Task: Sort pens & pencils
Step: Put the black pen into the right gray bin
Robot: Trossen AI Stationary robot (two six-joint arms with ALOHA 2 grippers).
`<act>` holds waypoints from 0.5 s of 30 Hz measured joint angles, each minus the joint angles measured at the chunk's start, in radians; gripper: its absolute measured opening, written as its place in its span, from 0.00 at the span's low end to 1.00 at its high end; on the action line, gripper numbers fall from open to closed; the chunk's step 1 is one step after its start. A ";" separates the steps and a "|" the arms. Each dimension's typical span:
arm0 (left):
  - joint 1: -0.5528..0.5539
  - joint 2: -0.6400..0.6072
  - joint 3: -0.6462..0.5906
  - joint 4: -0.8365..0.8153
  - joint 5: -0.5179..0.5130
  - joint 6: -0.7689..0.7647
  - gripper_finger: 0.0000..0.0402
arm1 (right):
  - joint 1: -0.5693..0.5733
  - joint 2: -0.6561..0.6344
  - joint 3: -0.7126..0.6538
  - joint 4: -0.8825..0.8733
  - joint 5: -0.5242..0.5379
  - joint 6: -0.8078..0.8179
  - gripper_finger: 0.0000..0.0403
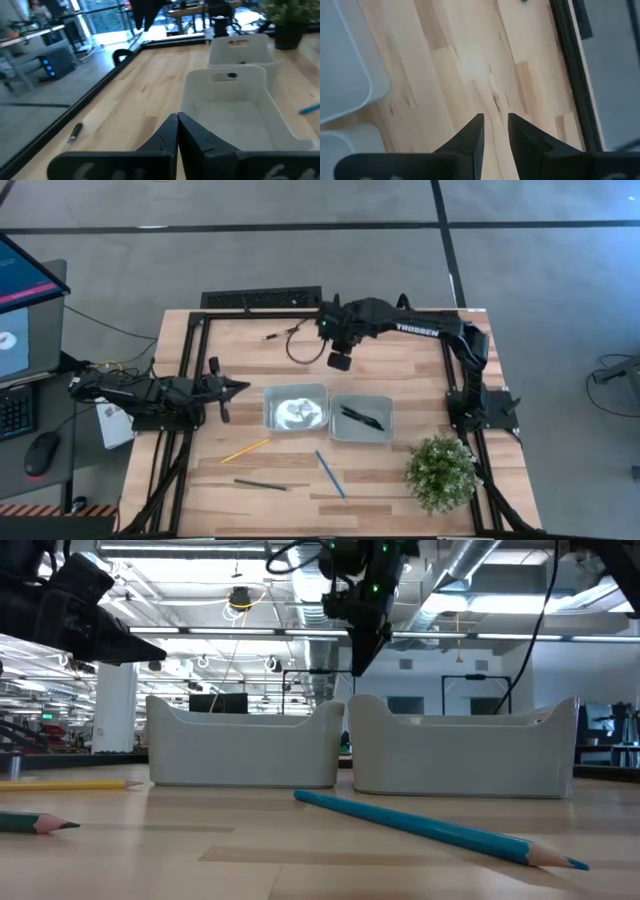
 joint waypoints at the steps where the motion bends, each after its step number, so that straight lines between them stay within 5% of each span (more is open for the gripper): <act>1: 0.003 0.000 -0.001 0.010 -0.024 -0.014 0.00 | -0.016 -0.001 -0.015 0.026 -0.033 -0.010 0.27; 6: 0.043 0.000 -0.003 0.027 -0.131 -0.066 0.00 | -0.085 -0.001 -0.112 0.141 -0.198 -0.055 0.27; 15: 0.153 0.000 -0.003 0.027 -0.077 -0.147 0.00 | -0.129 0.000 -0.254 0.314 -0.211 -0.056 0.27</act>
